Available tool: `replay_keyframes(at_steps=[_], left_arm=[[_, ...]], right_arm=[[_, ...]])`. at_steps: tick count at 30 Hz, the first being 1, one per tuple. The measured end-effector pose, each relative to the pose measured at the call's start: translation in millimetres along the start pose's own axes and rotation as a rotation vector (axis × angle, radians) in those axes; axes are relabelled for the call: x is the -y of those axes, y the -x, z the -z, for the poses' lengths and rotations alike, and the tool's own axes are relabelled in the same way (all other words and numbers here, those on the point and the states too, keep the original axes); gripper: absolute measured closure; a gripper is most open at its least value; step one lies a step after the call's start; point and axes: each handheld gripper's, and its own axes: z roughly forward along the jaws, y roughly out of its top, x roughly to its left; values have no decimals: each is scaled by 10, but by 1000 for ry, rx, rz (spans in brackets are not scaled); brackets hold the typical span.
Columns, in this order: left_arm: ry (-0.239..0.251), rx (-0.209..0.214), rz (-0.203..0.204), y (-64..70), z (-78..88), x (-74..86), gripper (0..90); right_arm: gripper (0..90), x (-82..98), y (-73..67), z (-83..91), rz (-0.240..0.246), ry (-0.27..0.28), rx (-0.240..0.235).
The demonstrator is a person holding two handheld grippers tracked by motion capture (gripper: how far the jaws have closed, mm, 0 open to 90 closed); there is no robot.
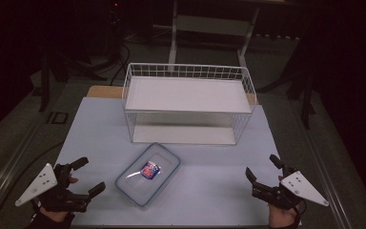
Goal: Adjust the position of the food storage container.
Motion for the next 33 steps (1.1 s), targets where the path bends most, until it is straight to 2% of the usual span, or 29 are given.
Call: replay_keyframes(at_steps=[4,7,9,11,12,18,21,24,27,29,31,32,33], left_arm=[[3,13,1,3,-5,-14,0],[10,20,9,-14,3,-100,0],[-1,19,1,-37,14,-155,0],[-1,19,1,-37,14,-155,0],[-18,20,5,-80,23,-197,0],[-67,31,8,-160,-1,-201,0],[-125,25,-7,-213,-39,-187,20],[-161,46,16,-287,-63,-154,26],[-198,18,-2,-333,-70,-115,94],[-209,-17,-32,-349,-57,-89,247],[-220,-19,-26,-379,-66,-64,358],[-241,-38,-19,-392,-85,-51,434],[-274,-44,-19,-407,-109,-31,471]], right_arm=[[109,0,-10,-4,-2,2,-5],[109,-14,-24,-5,-4,14,-9],[109,-23,-29,-3,-4,15,-10],[109,-25,-33,-4,-3,15,-10],[110,-25,-33,-4,-3,15,-10],[110,-26,-33,-18,-14,8,-15],[110,-22,-30,-21,-23,6,-15],[110,-14,-30,-27,-23,0,-18],[110,-10,-37,-34,-26,-7,-19],[110,-10,-39,-31,-26,-5,-22],[110,-10,-41,-31,-27,-5,-23],[110,-9,-41,-31,-30,-6,-23],[110,-8,-42,-32,-32,-7,-24]])
